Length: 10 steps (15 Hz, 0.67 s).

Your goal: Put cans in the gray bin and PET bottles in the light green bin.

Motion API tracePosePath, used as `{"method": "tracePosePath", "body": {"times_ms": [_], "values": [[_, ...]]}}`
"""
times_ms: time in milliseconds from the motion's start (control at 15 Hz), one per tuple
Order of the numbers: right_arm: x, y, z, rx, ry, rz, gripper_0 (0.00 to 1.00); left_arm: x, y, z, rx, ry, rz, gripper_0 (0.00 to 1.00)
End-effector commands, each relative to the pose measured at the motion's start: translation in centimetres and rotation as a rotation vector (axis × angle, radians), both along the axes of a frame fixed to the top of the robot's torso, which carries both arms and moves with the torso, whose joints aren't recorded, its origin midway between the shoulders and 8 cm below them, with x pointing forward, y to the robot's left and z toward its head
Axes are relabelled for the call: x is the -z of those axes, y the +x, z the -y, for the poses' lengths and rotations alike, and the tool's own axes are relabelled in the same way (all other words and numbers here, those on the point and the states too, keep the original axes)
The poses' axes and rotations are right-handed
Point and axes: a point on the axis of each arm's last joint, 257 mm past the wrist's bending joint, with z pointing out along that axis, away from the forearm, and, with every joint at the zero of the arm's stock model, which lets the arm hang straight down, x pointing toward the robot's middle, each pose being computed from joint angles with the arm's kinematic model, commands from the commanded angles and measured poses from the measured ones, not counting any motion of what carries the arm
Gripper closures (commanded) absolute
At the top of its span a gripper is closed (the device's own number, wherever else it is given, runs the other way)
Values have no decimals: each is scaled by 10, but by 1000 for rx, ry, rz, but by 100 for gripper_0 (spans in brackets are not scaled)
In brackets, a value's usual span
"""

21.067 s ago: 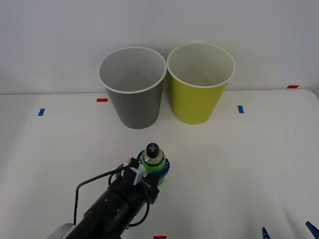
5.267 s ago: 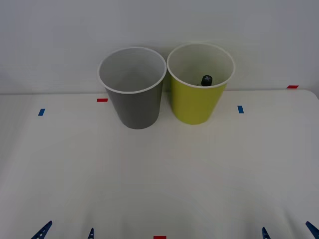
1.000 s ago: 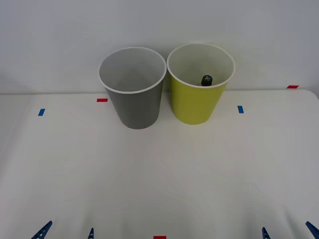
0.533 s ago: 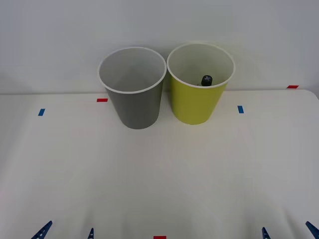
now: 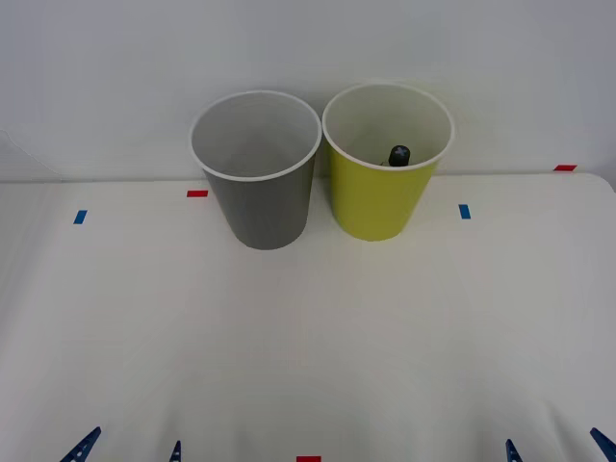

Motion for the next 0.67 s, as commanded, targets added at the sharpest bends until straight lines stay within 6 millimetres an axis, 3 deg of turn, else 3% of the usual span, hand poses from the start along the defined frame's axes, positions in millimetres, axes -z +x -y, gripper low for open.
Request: {"method": "tracePosePath", "body": {"times_ms": [67, 667], "values": [[0, 0, 0, 0, 0, 0, 0, 0, 0, 0, 0, 0, 0, 0], [0, 0, 0, 0, 0, 0, 0, 0, 0, 0, 0, 0, 0, 0]]}}
